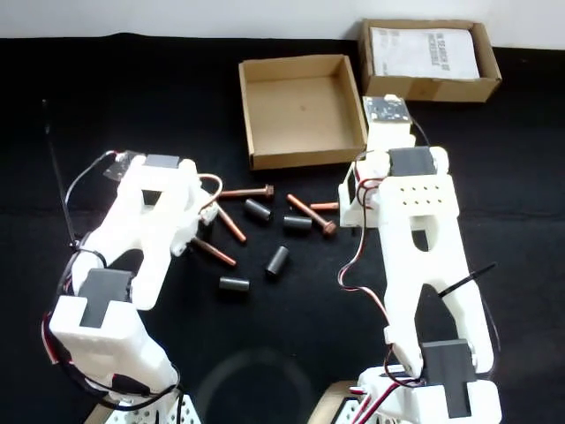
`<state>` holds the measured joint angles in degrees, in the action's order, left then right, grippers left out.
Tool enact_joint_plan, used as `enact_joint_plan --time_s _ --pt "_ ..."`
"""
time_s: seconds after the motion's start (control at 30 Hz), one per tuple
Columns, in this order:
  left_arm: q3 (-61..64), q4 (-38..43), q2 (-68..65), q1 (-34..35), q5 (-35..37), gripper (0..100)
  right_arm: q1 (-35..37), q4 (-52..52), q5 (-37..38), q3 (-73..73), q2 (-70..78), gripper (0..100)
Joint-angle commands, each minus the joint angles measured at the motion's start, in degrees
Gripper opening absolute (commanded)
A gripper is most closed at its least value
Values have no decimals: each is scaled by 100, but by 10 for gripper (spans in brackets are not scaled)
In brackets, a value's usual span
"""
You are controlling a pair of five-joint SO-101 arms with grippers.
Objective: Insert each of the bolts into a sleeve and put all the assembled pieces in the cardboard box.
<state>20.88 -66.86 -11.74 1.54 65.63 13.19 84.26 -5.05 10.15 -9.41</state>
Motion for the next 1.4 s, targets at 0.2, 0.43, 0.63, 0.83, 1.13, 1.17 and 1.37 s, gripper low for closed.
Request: enact_joint_plan --time_s 0.2,0.43,0.63,0.83,1.13,1.17,1.37 --pt "330 730 31 22 9 133 13 -57 -9 -22 -13 8" --pt "391 914 31 13 -18 7 -92 -31 -9 -66 -31 8" --pt "48 870 207 110 -695 9 -330 233 -9 -400 -84 8" --pt "-620 0 971 110 -1327 9 -330 875 -9 -1314 -84 8" --pt "-804 -914 2642 57 -3525 9 -171 1288 -9 -2334 -92 8" --pt "-752 -985 2862 31 -3833 9 -66 1288 -9 -2457 -92 8" --pt "-66 -633 4629 -4 -4993 9 549 1569 0 -2897 -286 8"
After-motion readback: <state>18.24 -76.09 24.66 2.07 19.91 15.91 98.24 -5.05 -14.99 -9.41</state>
